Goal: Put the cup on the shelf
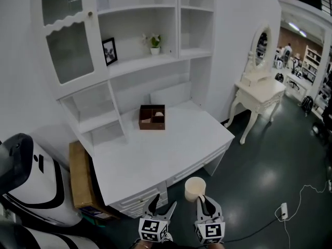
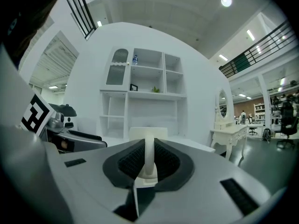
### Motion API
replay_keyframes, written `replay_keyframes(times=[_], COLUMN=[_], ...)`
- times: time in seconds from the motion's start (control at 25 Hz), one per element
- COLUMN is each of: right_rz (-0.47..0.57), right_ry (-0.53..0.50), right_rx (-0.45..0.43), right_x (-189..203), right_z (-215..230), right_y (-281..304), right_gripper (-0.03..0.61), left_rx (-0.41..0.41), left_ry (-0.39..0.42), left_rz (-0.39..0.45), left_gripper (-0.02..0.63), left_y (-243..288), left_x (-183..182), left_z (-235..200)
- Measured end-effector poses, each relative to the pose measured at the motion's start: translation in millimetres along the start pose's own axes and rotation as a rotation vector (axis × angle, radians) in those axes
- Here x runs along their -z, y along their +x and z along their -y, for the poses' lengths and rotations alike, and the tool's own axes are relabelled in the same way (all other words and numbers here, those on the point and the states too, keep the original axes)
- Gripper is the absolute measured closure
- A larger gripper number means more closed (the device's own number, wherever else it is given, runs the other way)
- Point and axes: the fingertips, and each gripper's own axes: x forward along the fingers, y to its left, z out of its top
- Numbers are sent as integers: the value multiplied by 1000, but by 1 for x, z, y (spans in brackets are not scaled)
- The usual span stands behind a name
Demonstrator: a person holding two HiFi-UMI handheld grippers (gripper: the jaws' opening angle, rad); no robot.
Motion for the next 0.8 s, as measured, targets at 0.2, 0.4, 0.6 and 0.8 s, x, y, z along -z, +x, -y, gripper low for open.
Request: replay_keyframes(times=[0.2, 0.4, 0.6, 0.8], right_rz=[-17, -25, -8, -1], right_ry=[13, 0, 6, 41], right_rx=[3, -27, -37, -85], right_x=[0, -1, -9, -8], right_z=[-12, -21, -19, -6], right_y=[34, 57, 78, 118], right_gripper=[529, 529, 529, 529], left_rx=[-12, -32, -65, -138], left_ry=[0, -19, 10, -19], left_rz=[-17, -13, -43, -20], left_gripper=[338, 348, 348, 348], left_y=[15, 23, 27, 49], left_x=[-7, -11, -11, -18], left_z=[-37, -56, -70, -96])
